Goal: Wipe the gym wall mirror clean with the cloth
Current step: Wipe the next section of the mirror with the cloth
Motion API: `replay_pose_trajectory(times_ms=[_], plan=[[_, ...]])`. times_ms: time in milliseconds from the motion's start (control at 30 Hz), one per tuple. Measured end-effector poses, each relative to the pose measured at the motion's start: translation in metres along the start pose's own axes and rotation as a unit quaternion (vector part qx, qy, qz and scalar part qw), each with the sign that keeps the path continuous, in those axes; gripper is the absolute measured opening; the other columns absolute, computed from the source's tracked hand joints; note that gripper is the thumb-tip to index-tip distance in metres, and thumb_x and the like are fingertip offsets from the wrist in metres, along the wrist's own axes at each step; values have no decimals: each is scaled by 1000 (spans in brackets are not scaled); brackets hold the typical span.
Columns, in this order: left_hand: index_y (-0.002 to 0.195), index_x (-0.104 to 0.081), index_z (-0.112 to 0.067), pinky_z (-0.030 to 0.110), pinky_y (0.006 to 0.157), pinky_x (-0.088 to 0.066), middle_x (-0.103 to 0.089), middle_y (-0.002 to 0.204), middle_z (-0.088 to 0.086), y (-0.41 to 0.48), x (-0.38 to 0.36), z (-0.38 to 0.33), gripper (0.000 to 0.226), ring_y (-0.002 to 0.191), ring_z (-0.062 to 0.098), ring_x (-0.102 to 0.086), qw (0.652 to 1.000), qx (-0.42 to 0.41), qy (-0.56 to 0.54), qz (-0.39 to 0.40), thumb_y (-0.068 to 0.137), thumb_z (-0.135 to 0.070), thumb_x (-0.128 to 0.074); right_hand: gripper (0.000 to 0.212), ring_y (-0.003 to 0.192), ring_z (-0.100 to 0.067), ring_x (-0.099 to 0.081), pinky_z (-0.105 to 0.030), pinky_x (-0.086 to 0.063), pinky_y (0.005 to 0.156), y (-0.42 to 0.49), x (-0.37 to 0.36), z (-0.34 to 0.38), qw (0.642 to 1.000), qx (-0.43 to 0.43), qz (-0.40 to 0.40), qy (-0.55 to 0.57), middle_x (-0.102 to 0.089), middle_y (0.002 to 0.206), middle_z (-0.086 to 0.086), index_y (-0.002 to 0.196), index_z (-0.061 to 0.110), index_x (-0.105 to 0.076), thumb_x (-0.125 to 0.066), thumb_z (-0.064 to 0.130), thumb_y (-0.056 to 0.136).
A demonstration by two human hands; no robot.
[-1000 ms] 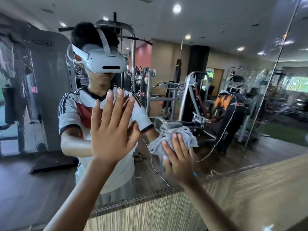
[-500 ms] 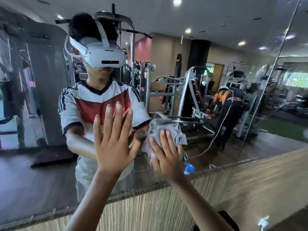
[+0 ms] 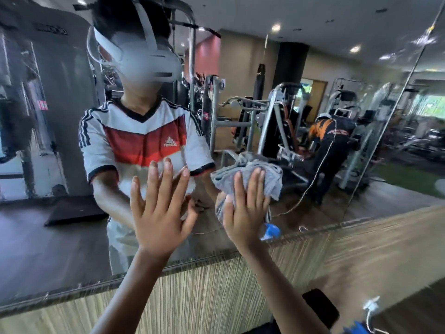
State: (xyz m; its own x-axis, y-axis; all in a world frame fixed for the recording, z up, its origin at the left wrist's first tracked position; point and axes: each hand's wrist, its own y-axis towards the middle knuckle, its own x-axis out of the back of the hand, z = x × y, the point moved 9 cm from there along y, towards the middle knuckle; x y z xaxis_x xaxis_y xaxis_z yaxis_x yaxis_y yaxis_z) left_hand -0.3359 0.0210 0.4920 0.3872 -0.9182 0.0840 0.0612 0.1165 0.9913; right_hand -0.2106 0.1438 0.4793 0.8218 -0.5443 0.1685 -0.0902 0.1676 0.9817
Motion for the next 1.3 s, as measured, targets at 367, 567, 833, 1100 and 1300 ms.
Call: replay_pose_trajectory(times_ms=[367,567,833,1100,1300], plan=[[148,-48,-12,61,117,-24,-33,159,15,1,1,-1,59,148,37,-30,1000,3,4,4,93,-35,-50,57,148,-40,-21,-50,-15,122,-1,19,-130,947,-308,-80,36,-23,159,-28,150,0,-35,-33,31,103],[147,-49,-13,60,117,-24,-35,158,15,1,1,0,57,148,35,-30,1000,4,-6,6,95,-36,-48,53,151,-28,-22,-47,-25,113,21,3,4,1000,0,-20,-2,-19,164,-12,155,18,-29,-25,35,105],[149,-45,-13,54,122,-15,-34,159,13,3,3,1,58,148,33,-30,1000,-5,-2,13,97,-36,-41,60,153,-20,-10,-42,-17,121,0,14,-70,998,-33,1,-57,-12,166,-6,156,19,-24,-35,26,97],[147,-45,-18,52,114,-23,-38,155,5,27,12,11,55,147,23,-27,1000,27,-13,2,95,-38,-46,52,151,-22,-21,-32,-17,116,127,26,6,997,-31,-51,-51,-28,161,-13,154,18,-33,-28,34,105],[149,-46,-19,61,108,-32,-39,158,5,70,19,31,56,148,23,-33,1000,-7,5,0,95,-34,-53,47,150,-18,-27,-40,-38,89,55,13,13,977,209,12,-51,-26,163,-1,150,25,-37,-32,32,104]])
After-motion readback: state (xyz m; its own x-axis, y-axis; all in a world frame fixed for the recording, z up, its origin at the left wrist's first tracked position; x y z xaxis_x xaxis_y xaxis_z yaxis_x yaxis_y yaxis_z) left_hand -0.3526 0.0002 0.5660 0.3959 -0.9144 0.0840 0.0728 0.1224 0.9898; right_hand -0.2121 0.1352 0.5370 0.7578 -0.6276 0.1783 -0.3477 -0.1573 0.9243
